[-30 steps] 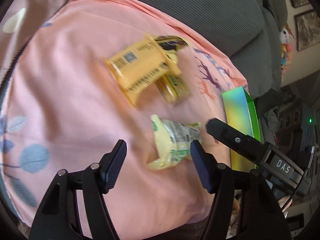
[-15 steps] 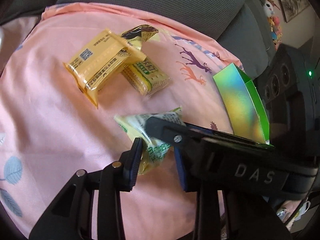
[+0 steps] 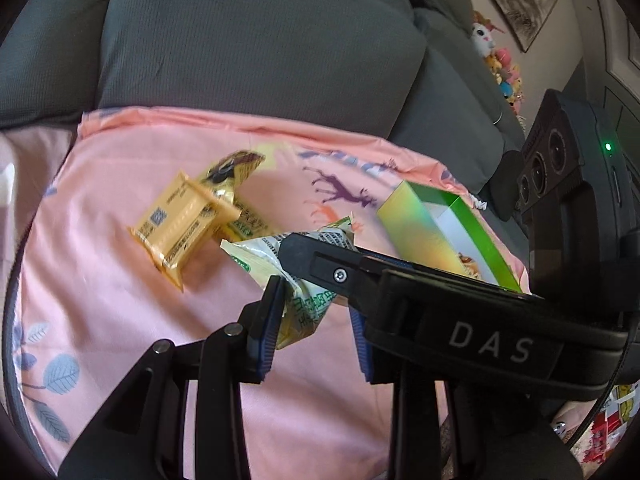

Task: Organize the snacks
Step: 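Lift the pale green bag with the right gripper and carry it toward the box, then lower the pale green bag into the box and open the right gripper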

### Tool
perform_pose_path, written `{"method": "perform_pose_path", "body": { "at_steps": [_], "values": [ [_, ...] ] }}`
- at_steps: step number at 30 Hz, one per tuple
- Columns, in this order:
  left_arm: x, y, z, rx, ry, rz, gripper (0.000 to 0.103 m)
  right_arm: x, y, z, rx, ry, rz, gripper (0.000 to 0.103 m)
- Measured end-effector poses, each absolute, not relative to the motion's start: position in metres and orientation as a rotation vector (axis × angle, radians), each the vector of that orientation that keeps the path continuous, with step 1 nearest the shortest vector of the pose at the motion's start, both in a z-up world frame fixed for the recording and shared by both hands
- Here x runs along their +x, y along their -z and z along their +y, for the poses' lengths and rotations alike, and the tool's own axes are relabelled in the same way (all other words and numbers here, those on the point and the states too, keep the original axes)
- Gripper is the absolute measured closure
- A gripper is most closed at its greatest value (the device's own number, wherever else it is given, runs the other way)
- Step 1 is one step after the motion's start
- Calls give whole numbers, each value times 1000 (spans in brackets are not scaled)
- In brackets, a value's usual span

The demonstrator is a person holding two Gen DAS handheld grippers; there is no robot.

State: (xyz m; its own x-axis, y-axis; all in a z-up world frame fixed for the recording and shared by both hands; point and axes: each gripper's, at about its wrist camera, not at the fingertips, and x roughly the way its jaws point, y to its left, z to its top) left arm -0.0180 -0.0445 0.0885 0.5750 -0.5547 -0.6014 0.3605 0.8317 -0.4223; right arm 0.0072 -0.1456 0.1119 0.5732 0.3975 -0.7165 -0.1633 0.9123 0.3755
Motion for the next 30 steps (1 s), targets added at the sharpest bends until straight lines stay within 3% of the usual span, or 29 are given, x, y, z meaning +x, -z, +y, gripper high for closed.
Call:
{"method": "perform_pose_path", "body": {
  "at_steps": [14,30],
  "values": [
    [-23,-138,-124,-71,590,695,73,-16,-157,-219,374,-251,730,56],
    [-2,-134,-253,85,789,712,73,-33,-154,-342,559,-49,593,56]
  ]
}}
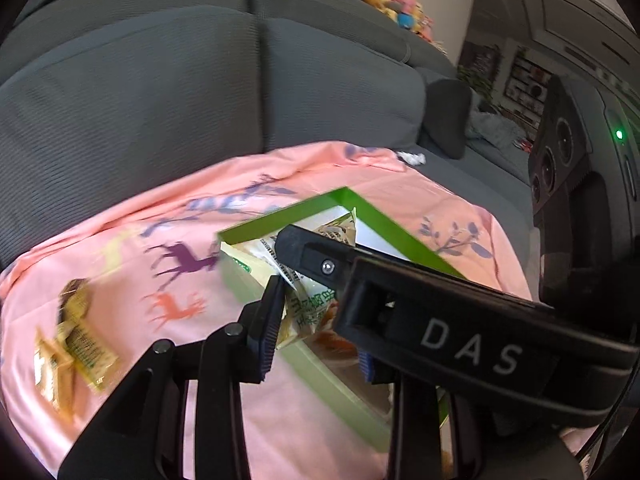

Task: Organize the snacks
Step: 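Lower the pale green bag into the box and open the right gripper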

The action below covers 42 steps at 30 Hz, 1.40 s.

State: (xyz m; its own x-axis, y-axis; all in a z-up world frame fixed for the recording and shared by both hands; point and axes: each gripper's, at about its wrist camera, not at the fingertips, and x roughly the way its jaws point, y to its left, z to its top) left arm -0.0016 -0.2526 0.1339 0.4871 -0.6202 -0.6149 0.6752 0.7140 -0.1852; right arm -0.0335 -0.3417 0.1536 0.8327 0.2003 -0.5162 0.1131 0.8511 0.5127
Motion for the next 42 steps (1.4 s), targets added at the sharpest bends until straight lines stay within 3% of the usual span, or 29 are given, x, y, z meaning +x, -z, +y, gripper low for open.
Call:
{"method": "perform_pose_path", "body": {
  "at_steps": [18,32,37,39,42],
  "values": [
    [24,-96,-338,125,990,878,73,-37,-119,-418,729,257,659,56],
    [24,-91,-329,46,982,944,70,-38,-115,-421,706,328,724,56],
    [21,-107,-294,-19,940,897,47,-43,-129,-411,662,349,673,49],
    [17,-115,-274,-40,909,873,46,-45,-135,-406,660,321,646,42],
    [11,-123,-239,-63,851,853,34,-43,-141,-396,651,290,622,39]
  ]
}}
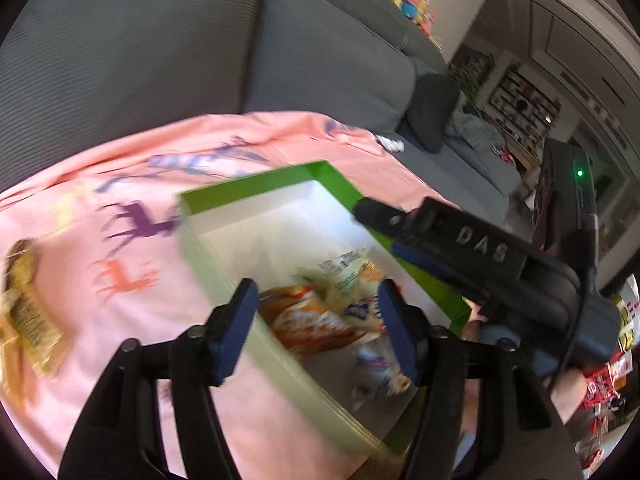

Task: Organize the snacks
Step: 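Lower the pale green bag into the box and open the right gripper, then move the right gripper back toward the remaining yellow snacks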

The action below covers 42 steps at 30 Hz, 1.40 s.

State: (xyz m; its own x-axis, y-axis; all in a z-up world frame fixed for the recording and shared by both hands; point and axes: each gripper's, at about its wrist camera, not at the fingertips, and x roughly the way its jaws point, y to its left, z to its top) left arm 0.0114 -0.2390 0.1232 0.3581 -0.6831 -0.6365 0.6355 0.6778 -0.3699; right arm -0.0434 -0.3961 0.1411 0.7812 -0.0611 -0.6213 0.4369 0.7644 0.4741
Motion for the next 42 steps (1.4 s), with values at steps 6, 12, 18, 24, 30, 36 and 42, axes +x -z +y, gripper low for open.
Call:
{"method": "perform_pose_path", "body": {
  "at_steps": [6,12,18,24,30,36,42],
  "values": [
    [4,-126,-164,-114,666,852,26,-35,-153,-362,550,256,620,30],
    [-7,-117,-84,-210,481,854,19,-25,-160,-324,462,193,639,22],
    [-17,-96,-12,-275,270,895,19,-12,-158,-282,383,99,677,21],
    [-19,-74,49,-346,88,953,19,7,-146,-230,318,-34,749,21],
    [-7,-55,81,-446,52,1024,19,23,-125,-165,168,-119,836,21],
    [-5,-54,98,-511,44,1048,19,35,-105,-114,-12,-152,914,21],
    [-6,-57,120,-568,30,1046,18,57,-95,-69,-146,-194,978,21]
  ]
}}
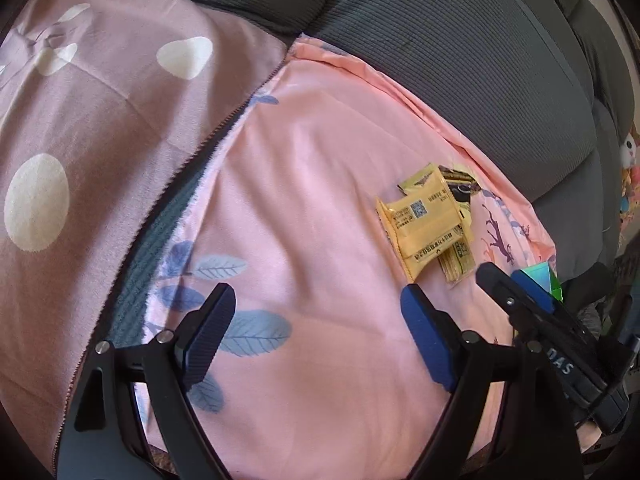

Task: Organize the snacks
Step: 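Move the right gripper back toward the remaining yellow snacks, then grasp the yellow square cake pack with the right gripper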

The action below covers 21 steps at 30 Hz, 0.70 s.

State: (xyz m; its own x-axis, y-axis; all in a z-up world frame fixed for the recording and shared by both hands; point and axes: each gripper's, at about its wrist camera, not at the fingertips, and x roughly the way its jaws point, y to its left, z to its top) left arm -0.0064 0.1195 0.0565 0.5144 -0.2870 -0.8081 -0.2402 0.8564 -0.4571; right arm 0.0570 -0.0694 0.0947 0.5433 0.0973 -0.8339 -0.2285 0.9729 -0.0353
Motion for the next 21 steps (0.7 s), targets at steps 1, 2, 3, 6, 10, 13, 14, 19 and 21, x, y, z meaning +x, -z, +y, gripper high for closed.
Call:
{"method": "perform_pose_path", "body": {
  "at_steps": [1,2,3,6,10,13,14,19,21],
  "values": [
    [-7,-59,122,-579,23,1036,18,63,-94,-59,-181,-208,992,21],
    [-8,-61,127,-595,18,1020,18,67,-93,-52,-200,-219,1000,21],
    [-9,-65,132,-613,17,1001,18,70,-92,-48,-208,-226,1004,21],
    [-13,-68,146,-658,14,978,16,85,-88,-25,-264,-254,1023,21],
    [-13,-66,155,-684,8,982,16,100,-76,3,-409,-253,1040,21],
    [-14,-66,160,-696,0,974,16,108,-69,14,-454,-252,1046,21],
    [-13,-66,160,-697,3,973,16,112,-66,16,-462,-251,1061,21],
    [-13,-68,160,-697,17,974,16,124,-51,23,-502,-245,1099,21],
    [-12,-69,159,-691,14,972,16,126,-46,24,-509,-241,1109,21]
  ]
}}
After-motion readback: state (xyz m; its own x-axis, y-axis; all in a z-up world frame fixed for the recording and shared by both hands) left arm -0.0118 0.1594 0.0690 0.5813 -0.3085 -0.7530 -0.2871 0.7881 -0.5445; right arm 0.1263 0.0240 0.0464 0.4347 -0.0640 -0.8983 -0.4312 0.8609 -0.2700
